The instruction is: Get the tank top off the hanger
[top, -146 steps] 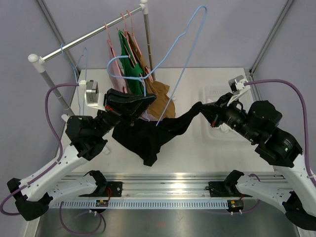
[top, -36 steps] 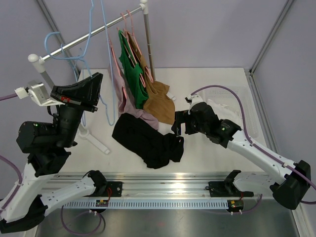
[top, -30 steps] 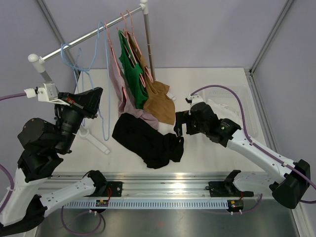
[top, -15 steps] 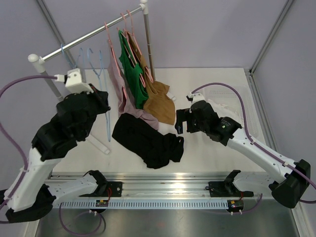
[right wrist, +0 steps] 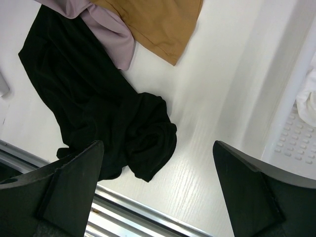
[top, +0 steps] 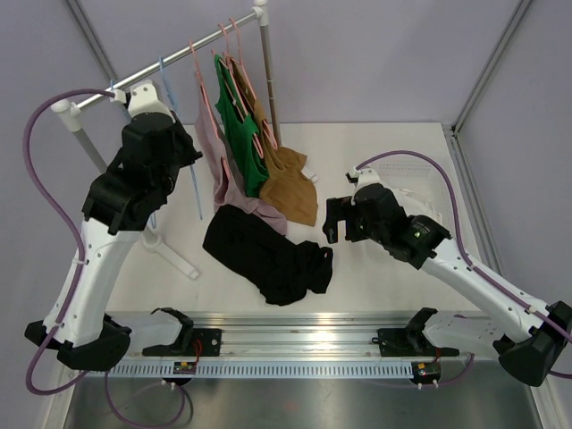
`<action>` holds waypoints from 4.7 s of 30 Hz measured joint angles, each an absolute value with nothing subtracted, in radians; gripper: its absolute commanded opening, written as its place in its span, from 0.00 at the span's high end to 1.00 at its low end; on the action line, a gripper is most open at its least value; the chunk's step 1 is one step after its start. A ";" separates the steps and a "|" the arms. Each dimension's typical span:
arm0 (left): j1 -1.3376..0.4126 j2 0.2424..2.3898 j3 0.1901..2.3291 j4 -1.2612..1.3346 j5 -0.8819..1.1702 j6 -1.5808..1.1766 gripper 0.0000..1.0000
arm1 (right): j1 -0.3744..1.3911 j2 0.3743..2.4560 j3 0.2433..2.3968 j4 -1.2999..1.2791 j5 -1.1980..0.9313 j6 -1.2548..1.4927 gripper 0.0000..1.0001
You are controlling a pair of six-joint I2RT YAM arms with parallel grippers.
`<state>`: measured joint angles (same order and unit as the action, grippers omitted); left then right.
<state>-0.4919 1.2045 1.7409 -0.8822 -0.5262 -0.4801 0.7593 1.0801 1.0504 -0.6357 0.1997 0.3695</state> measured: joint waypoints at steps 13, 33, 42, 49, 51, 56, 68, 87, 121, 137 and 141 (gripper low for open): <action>-0.203 1.286 1.782 -0.858 -0.348 -0.472 1.00 | 0.759 1.083 1.050 -0.633 0.170 0.355 0.00; -0.175 1.108 1.588 -0.776 -0.154 -0.490 0.01 | 0.992 1.531 1.072 -0.456 0.076 0.330 0.00; -0.175 0.842 1.581 -0.769 -0.084 -0.490 0.01 | 1.049 1.776 1.093 -0.387 0.145 0.359 0.06; -0.175 0.747 1.507 -0.760 0.009 -0.487 0.01 | 1.058 1.844 1.144 -0.373 0.225 0.393 0.87; -0.175 0.717 1.473 -0.770 0.010 -0.477 0.01 | 1.058 1.837 1.141 -0.374 0.247 0.405 1.00; -0.175 0.670 1.438 -0.823 0.013 -0.440 0.01 | 1.058 1.678 1.108 -0.462 0.330 0.407 1.00; -0.175 0.530 1.230 -0.897 -0.010 -0.436 0.01 | 0.911 1.113 1.367 -0.768 0.601 0.373 1.00; -0.175 0.599 1.384 -0.857 0.082 -0.389 0.01 | 0.222 1.424 1.404 -0.857 0.553 0.282 0.01; -0.405 1.695 2.188 -1.045 -0.441 -0.322 0.53 | 0.221 1.089 1.211 -0.695 -0.094 0.323 0.08; -0.383 1.741 2.229 -1.061 -0.457 -0.336 1.00 | 0.221 1.084 1.209 -0.691 -0.126 0.322 0.10; -0.391 1.713 2.229 -1.061 -0.460 -0.363 1.00 | 0.221 1.084 1.209 -0.691 -0.126 0.322 0.10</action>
<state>-0.3908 1.7126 2.2288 -1.0607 -0.4603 -0.3630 0.2214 1.0840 1.2095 -0.6914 -0.1261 0.3218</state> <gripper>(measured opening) 0.025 0.898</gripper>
